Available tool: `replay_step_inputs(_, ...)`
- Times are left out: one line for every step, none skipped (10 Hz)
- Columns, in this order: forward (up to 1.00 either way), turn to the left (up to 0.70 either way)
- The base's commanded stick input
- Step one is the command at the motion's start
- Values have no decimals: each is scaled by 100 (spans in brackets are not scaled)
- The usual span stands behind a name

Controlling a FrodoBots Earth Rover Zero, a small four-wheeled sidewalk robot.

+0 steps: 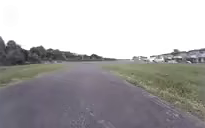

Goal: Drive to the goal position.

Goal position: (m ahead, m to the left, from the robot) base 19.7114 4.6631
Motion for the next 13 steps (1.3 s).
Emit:
replay_step_inputs(70,0)
replay_step_inputs(70,0)
replay_step_inputs(70,0)
replay_step_inputs(70,0)
replay_step_inputs(70,0)
replay_step_inputs(70,0)
replay_step_inputs(70,0)
replay_step_inputs(70,0)
replay_step_inputs(70,0)
replay_step_inputs(70,0)
replay_step_inputs(70,0)
replay_step_inputs(70,0)
replay_step_inputs(70,0)
